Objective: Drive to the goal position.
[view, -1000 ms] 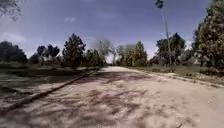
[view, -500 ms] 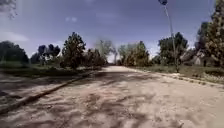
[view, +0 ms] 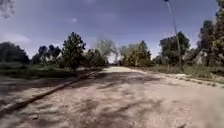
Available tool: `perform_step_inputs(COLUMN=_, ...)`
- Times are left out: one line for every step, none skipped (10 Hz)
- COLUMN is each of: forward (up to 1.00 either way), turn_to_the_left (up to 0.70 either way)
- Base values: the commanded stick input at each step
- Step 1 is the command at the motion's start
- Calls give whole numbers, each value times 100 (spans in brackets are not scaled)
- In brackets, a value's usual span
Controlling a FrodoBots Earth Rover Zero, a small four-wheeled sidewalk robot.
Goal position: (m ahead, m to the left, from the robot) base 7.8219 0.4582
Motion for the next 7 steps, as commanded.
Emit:
perform_step_inputs(forward=70, turn_to_the_left=0)
perform_step_inputs(forward=70, turn_to_the_left=0)
perform_step_inputs(forward=70, turn_to_the_left=0)
perform_step_inputs(forward=70, turn_to_the_left=0)
perform_step_inputs(forward=70, turn_to_the_left=0)
perform_step_inputs(forward=70, turn_to_the_left=0)
perform_step_inputs(forward=70, turn_to_the_left=0)
